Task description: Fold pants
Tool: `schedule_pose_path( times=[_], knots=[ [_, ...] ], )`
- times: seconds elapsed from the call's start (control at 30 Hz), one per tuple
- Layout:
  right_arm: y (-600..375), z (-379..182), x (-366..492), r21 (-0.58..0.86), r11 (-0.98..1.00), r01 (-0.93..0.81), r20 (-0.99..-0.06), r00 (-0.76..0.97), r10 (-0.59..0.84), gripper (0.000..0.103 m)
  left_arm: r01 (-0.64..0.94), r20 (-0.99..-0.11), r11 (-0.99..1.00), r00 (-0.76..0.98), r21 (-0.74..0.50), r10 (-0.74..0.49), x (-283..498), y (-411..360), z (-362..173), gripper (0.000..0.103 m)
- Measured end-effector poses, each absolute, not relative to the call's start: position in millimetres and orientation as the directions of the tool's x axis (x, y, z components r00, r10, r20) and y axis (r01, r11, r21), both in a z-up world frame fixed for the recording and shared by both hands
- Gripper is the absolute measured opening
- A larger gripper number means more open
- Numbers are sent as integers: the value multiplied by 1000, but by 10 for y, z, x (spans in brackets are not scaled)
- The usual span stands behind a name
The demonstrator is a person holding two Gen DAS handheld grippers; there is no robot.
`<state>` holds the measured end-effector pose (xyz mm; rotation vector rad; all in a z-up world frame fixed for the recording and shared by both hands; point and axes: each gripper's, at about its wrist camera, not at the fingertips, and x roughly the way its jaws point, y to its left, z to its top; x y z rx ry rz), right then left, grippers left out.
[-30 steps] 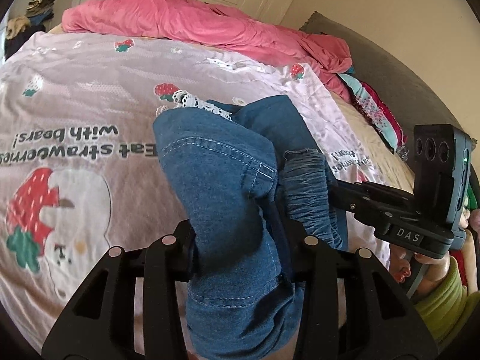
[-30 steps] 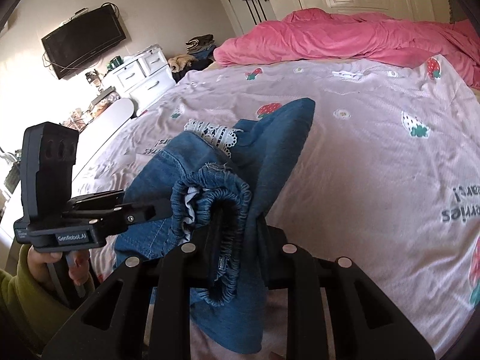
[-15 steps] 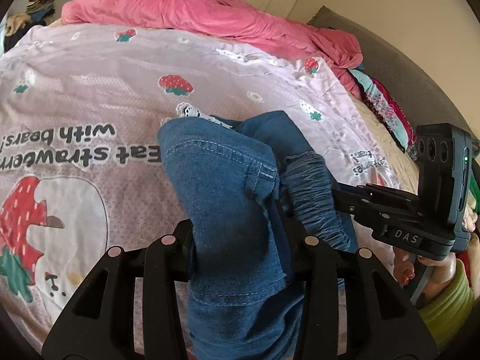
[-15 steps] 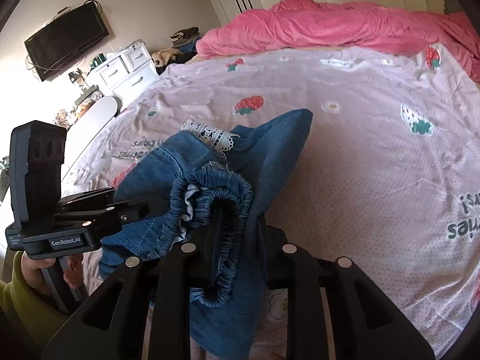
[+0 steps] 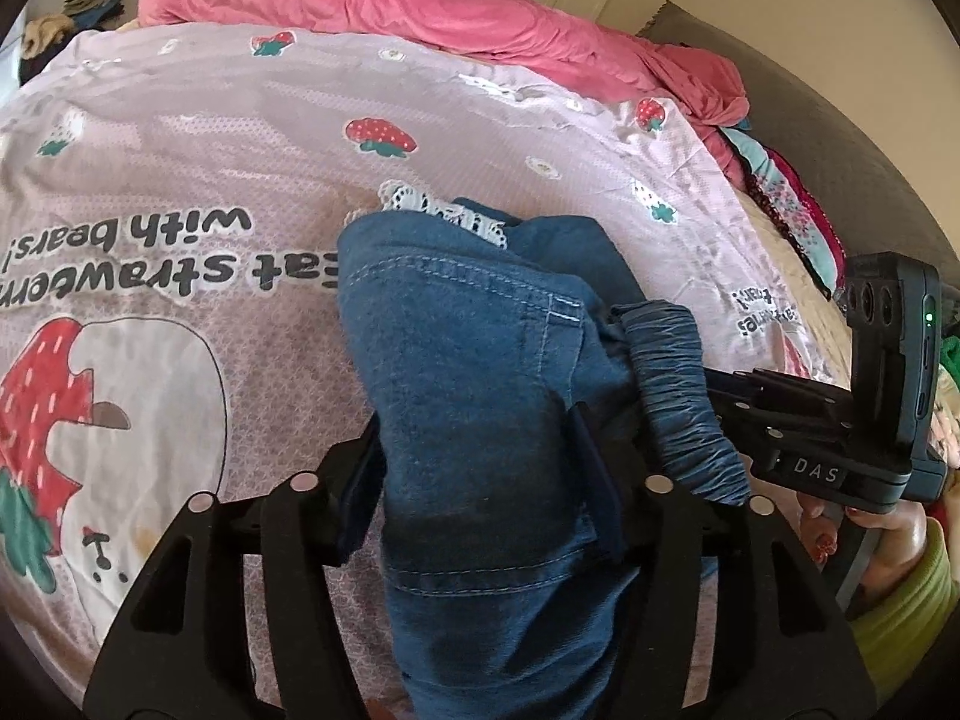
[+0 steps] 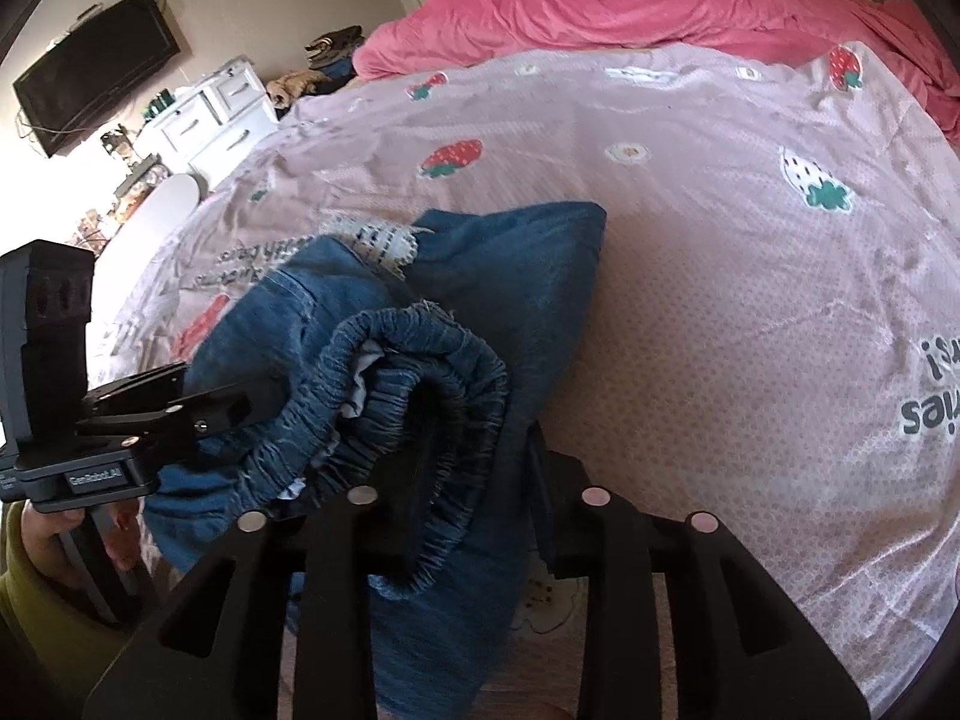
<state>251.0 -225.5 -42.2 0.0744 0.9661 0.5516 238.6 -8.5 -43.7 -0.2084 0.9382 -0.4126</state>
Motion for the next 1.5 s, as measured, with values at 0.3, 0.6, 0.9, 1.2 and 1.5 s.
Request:
schedule_pose_path(
  times=[0.3,0.6,0.9,1.2,1.5],
  knots=[
    [-2268,-508,2511,222,897,-383,-785,476,398,53,235,-738,901,517,-365,-433,2377,-42,-482,63],
    [-2340,-376,2359,207,906,-370,-746,539,391,70,251,-692,890,561,-381,-455,2156,4,-262,76],
    [-2456,-129,1999,204,912,-356,-676,622,395,91,252,-646,901,631,-354,-430,1731,26,14,94],
    [-2553,102,1539,211,914,-346,-624,672,399,99,228,-672,931,645,-286,-365,1256,9,20,94],
    [-2574,52,1062,153,933,-326,-631,694,347,99,164,-687,951,660,-262,-303,856,39,-145,94]
  ],
)
